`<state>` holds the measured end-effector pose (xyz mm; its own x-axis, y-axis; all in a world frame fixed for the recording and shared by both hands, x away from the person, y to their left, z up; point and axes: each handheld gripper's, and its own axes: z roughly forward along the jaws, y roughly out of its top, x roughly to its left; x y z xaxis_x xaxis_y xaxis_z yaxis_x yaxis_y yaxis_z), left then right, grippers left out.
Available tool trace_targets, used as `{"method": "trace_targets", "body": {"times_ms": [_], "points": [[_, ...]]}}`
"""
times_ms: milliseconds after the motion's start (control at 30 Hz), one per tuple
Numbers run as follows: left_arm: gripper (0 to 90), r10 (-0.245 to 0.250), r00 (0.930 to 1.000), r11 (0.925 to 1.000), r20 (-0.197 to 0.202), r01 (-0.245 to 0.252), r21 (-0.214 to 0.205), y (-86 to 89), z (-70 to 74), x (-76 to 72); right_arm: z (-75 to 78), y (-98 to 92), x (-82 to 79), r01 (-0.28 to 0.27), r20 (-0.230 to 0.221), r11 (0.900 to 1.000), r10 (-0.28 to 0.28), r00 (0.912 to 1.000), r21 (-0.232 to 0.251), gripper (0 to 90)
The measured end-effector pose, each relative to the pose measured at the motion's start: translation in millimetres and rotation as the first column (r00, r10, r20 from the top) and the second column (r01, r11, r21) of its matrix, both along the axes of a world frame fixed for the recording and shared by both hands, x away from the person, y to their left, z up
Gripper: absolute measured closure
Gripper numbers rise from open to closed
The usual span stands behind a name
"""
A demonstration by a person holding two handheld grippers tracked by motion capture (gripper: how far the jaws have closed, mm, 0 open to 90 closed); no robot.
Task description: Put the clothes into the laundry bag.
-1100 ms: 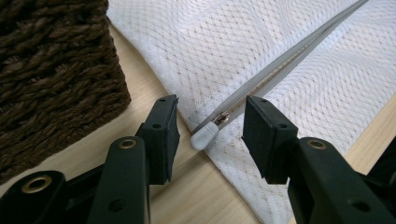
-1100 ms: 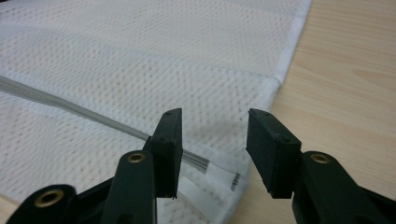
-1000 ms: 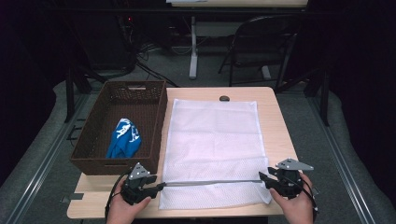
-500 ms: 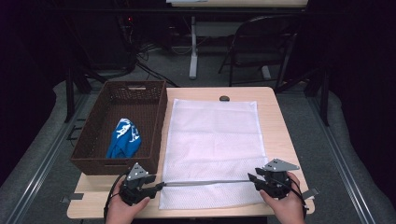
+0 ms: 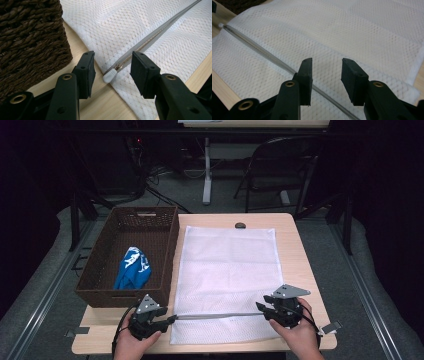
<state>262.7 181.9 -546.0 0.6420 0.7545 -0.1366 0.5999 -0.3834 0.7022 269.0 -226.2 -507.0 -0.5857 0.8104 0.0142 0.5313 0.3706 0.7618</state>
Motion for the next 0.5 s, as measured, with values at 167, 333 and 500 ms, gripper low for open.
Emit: {"method": "trace_targets", "body": {"times_ms": [167, 333, 500], "points": [[54.2, 0.005, 1.0, 1.0, 0.007, -0.005, -0.002, 1.1, 0.7, -0.3, 6.6, 12.8, 13.3, -0.022, 0.003, 0.9995, 0.022, 0.9997, 0.021, 57.4], [54.3, 0.005, 0.9999, 1.0, 0.011, -0.005, -0.003, 1.4, 0.7, 0.1, 3.3, 26.1, 23.0, -0.043, 0.001, 0.9985, 0.043, 0.9991, 0.034, 56.0], [54.7, 0.002, 0.9998, 0.9999, 0.021, -0.003, 0.01, 0.6, -0.5, -0.1, -4.0, 36.9, 23.7, -0.041, 0.003, 0.9986, 0.041, 0.9991, 0.034, 55.6]]}}
